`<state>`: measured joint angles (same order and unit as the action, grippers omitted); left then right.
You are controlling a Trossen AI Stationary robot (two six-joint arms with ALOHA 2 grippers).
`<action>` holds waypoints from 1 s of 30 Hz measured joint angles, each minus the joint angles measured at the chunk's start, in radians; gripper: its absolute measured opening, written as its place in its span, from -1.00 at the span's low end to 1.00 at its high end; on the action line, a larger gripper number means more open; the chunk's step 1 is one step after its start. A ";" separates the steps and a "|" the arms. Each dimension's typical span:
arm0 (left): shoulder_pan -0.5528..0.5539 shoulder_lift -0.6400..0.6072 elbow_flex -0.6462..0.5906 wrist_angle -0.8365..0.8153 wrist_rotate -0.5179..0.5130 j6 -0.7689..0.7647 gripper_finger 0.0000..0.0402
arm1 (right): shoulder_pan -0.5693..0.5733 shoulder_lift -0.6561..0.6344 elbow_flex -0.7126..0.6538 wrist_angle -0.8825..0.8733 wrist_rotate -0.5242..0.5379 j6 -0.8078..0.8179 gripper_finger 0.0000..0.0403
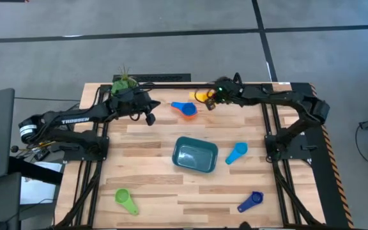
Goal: Nest measuring cups in basket
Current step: Stack the yellow measuring cup on top of the blue measuring cup
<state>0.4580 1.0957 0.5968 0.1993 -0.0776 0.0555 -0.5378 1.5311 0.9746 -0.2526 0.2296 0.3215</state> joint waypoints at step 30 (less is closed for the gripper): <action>-0.044 0.002 0.000 -0.122 -0.078 -0.053 -1.00 | 0.153 0.323 0.274 0.002 -0.020 0.213 -0.64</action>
<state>0.4141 1.0973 0.5964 0.0770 -0.1552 0.0029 -0.3849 1.8542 1.2484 -0.2504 0.2100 0.5346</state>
